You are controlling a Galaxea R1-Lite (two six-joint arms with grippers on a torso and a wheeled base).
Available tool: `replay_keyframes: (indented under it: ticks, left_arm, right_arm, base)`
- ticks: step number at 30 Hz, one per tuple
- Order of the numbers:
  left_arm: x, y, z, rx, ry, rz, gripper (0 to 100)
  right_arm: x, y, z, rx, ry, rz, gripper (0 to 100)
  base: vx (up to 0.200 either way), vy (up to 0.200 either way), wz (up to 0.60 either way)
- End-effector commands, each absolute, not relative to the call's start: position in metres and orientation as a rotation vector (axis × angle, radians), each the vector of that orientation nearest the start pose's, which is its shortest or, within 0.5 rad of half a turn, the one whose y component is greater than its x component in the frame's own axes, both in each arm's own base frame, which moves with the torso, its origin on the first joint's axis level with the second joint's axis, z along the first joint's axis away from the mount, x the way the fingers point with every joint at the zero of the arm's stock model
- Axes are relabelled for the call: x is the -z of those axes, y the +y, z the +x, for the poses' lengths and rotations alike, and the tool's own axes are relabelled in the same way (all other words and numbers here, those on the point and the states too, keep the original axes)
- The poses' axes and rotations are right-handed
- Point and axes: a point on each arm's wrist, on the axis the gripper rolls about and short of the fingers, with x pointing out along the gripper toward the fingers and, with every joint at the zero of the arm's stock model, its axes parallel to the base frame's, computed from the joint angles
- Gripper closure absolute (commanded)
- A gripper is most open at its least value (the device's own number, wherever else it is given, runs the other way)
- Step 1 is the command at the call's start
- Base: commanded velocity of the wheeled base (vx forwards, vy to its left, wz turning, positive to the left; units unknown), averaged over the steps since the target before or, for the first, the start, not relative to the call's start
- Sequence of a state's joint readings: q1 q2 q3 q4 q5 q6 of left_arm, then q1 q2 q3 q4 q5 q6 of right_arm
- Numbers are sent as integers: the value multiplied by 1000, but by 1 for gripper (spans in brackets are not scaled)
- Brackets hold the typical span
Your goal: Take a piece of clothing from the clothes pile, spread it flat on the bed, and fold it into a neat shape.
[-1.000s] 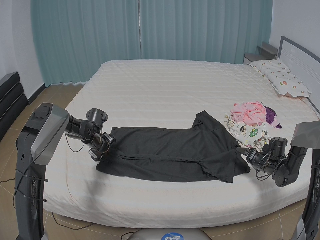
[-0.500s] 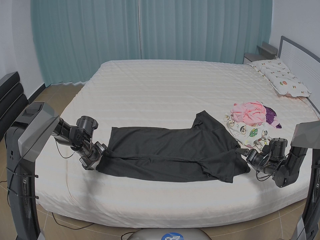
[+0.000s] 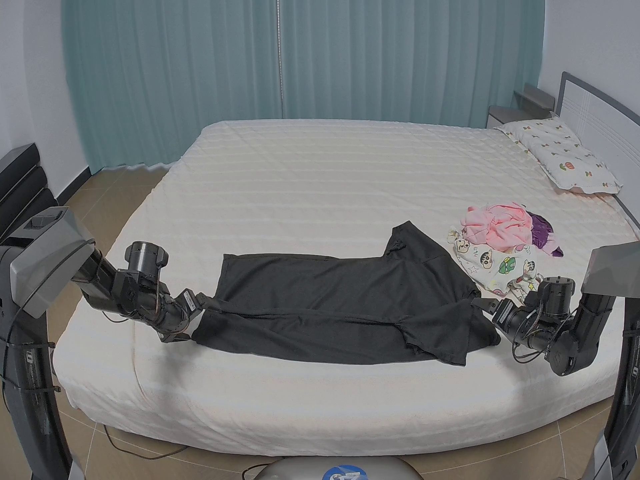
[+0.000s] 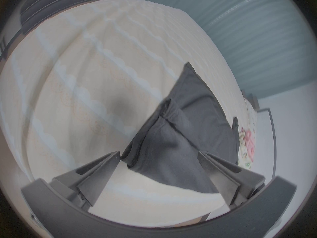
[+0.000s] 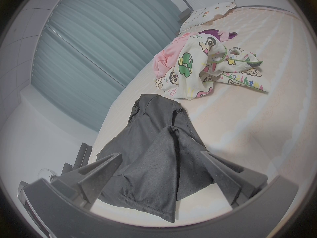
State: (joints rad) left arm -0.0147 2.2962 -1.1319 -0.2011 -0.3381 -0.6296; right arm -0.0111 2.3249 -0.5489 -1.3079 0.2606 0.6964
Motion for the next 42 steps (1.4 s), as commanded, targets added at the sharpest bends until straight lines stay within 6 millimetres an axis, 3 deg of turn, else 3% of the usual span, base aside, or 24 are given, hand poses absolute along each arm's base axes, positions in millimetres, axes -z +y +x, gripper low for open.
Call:
replay_keyframes:
  ticks: [1, 11, 12, 17, 25, 37, 42]
  left_arm:
    - [-7, -9, 387, 59, 1054, -678, 0]
    - [2, -18, 393, 76, 1062, -629, 0]
    - [2, -18, 393, 76, 1064, -629, 100]
    - [19, -21, 396, 20, 1070, -529, 100]
    - [10, -24, 387, -30, 1074, -541, 100]
    - [1, -16, 382, -128, 1058, -686, 100]
    - [3, -15, 379, -141, 1066, -702, 100]
  right_arm:
    - [15, 2, 333, -70, 538, 744, 0]
    - [20, 2, 328, -70, 545, 743, 0]
    - [20, 2, 328, -69, 546, 743, 0]
    - [24, 3, 318, -62, 569, 744, 0]
    - [35, 11, 304, 25, 628, 754, 0]
    - [47, 30, 313, 96, 644, 756, 0]
    - [53, 36, 325, 98, 621, 744, 0]
  base:
    - [0, 0, 0]
    - [0, 0, 0]
    - [0, 0, 0]
    - [0, 0, 0]
    - [0, 0, 0]
    - [0, 0, 0]
    - [0, 0, 0]
